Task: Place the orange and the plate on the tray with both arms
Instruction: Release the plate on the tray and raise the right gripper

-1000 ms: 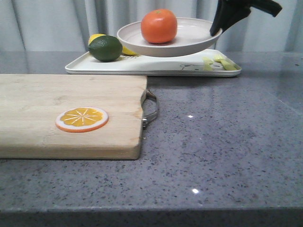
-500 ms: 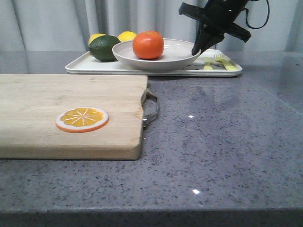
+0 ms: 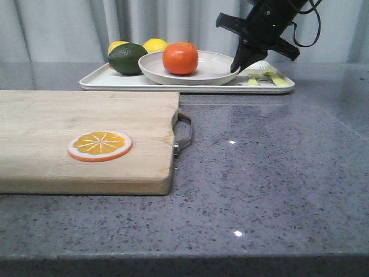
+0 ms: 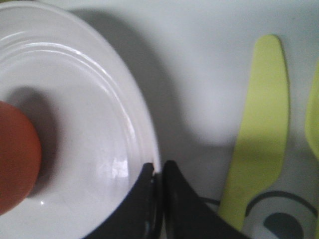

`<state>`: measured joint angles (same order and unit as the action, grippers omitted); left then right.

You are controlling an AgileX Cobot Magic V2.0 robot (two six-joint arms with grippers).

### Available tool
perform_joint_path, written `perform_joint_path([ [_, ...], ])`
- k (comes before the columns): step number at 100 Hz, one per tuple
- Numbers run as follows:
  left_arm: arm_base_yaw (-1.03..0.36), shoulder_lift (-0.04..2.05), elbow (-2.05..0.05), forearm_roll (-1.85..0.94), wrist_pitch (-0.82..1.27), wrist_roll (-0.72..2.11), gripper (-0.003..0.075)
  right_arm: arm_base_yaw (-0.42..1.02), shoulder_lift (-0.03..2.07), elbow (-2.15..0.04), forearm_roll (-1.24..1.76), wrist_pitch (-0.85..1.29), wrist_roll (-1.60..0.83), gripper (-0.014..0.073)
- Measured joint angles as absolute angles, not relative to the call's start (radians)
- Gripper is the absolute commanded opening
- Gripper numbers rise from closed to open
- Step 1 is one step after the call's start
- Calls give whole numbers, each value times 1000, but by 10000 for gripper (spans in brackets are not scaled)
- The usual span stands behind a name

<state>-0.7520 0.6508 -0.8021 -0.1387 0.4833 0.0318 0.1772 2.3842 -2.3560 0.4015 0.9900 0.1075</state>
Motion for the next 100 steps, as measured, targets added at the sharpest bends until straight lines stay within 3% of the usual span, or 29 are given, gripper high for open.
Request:
perform_joint_path([
  [14, -752, 651, -802, -139, 483, 32, -20, 177, 2384, -2360, 401, 990, 107, -21],
  [31, -752, 651, -802, -139, 483, 32, -20, 177, 2387, -2360, 395, 994, 103, 264],
  [39, -752, 651, -802, -139, 483, 32, -20, 177, 2387, -2360, 393, 1003, 103, 305],
  [62, -752, 651, -802, -139, 485, 32, -20, 175, 2340, -2360, 328, 1053, 99, 239],
  [82, -752, 651, -802, -139, 509, 32, -20, 174, 2236, -2360, 253, 1181, 95, -73],
  [100, -752, 651, -802, -139, 511, 32, -20, 174, 2137, -2360, 185, 1243, 94, -68],
])
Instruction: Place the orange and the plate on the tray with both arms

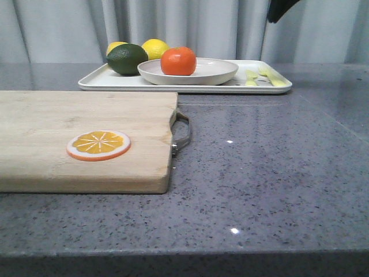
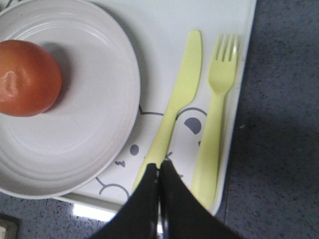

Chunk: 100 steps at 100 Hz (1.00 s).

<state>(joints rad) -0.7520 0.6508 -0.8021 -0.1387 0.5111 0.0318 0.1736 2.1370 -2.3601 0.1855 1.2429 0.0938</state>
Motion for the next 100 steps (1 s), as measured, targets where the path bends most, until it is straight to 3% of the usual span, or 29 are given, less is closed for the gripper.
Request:
perform_joint_path([
  [41, -752, 651, -802, -139, 511, 32, -20, 223, 1872, -2221, 165, 1232, 40, -68],
  [100, -752, 650, -802, -139, 511, 32, -20, 224, 1225, -1335, 153, 815, -6, -68],
])
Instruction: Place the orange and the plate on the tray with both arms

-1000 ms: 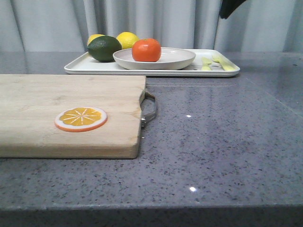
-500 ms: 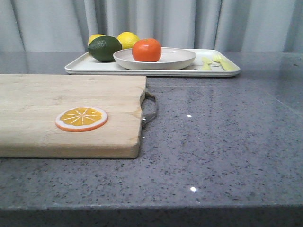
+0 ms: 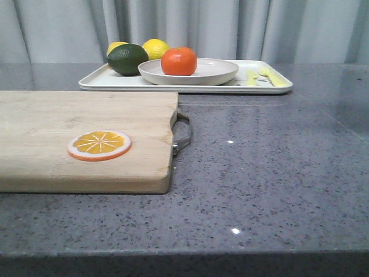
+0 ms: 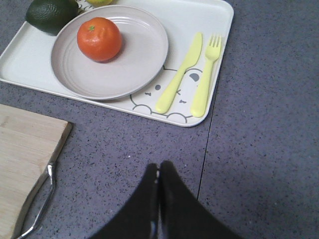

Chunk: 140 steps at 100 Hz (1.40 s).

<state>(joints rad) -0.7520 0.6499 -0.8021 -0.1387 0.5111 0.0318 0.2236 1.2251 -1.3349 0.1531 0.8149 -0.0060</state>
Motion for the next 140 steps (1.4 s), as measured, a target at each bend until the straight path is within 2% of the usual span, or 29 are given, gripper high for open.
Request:
perform_joint_path([
  [35, -752, 650, -802, -139, 496, 32, -20, 224, 867, -935, 140, 586, -33, -68],
  [72, -752, 579, -759, -139, 486, 32, -20, 224, 488, -661, 115, 531, -39, -68],
  [104, -752, 338, -655, -139, 483, 32, -20, 224, 198, -544, 112, 517, -40, -68],
  [140, -752, 275, -629, -139, 489, 32, -20, 224, 140, -526, 110, 557, -40, -68],
])
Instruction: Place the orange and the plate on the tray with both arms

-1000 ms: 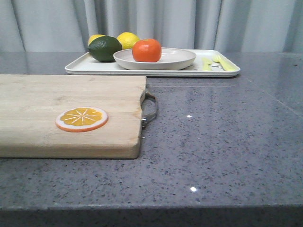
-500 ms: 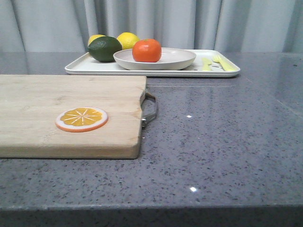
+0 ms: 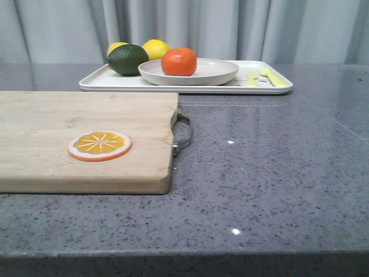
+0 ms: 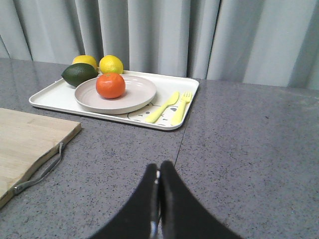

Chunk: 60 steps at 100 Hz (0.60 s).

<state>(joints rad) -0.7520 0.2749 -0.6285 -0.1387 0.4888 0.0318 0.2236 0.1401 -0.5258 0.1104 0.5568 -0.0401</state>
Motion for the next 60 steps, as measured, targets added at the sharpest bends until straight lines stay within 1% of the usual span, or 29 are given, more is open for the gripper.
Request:
perform_joint_path([
  [60, -752, 275, -618, -139, 489, 32, -20, 224, 140, -526, 109, 565, -40, -68],
])
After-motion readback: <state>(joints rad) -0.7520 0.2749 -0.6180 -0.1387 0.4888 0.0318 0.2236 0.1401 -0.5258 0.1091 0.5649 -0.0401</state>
